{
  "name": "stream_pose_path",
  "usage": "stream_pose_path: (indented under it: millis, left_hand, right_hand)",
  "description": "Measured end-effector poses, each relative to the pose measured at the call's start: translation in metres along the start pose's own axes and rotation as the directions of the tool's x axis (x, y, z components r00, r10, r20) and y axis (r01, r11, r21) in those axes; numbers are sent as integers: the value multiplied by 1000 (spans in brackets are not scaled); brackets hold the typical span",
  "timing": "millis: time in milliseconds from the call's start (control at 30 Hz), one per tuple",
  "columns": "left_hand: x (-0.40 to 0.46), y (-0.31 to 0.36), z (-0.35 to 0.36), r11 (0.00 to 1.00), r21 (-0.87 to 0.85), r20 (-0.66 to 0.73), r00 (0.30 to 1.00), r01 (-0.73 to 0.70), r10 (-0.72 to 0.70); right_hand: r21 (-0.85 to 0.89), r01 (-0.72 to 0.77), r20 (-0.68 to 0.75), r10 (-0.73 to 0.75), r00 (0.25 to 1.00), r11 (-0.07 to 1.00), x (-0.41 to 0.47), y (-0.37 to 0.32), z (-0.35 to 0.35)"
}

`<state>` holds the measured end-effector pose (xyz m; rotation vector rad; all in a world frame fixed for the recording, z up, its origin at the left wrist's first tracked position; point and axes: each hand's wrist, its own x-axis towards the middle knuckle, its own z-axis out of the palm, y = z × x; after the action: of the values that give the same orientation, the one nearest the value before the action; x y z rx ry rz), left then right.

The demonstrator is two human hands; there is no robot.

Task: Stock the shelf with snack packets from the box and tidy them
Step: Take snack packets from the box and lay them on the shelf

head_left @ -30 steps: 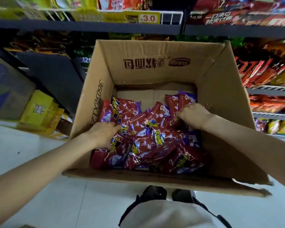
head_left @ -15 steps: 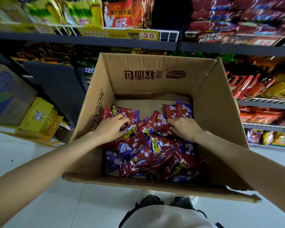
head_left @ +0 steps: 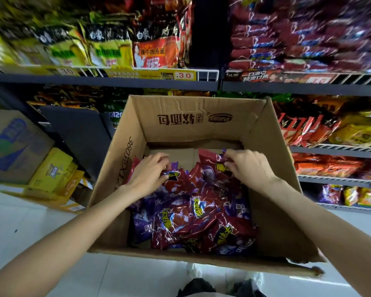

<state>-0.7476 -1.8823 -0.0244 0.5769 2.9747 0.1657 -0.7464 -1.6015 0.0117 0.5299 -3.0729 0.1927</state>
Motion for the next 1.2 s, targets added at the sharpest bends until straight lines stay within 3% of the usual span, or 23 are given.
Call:
stream_pose_path:
  millis: [167, 333, 400, 533, 733, 833, 1000, 1100, 1200]
  left_hand:
    - [27, 36, -75, 998, -34, -209, 977, -58, 50]
    - [72, 112, -158, 991, -116, -333, 943, -63, 21]
    - [93, 144, -176, 958, -262, -373, 928, -118, 12]
    - [141, 200, -197, 915, -362, -423, 906, -180, 11]
    - [209, 295, -219, 888, -364, -453, 886, -282, 96]
    - [239, 336, -231, 867, -367, -519, 848, -337, 110]
    - [291, 384, -239, 711, -563, -641, 766, -420, -55]
    - [325, 398, -237, 631, -657, -658, 723, -413, -212]
    - [351, 407, -230, 524, -761, -606, 706, -381, -367]
  right_hand:
    - [195, 9, -308, 53, 950, 981, -14, 42, -74]
    - [420, -4, -374, 177, 910, 907, -34, 120, -136]
    - [441, -2, -420, 208, 883, 898, -48, 156, -156]
    - [480, -10, -493, 279, 824, 877, -73, 231, -185]
    - [479, -61, -484, 321, 814, 876, -115, 342, -226]
    - [462, -59, -542, 335, 771, 885, -126, 385, -255]
    - [698, 112, -588, 477, 653, 707, -106, 440, -293]
    - [669, 160, -675, 504, 539, 725, -74, 461, -307]
    - [618, 81, -698, 497, 515, 782, -29, 486, -303]
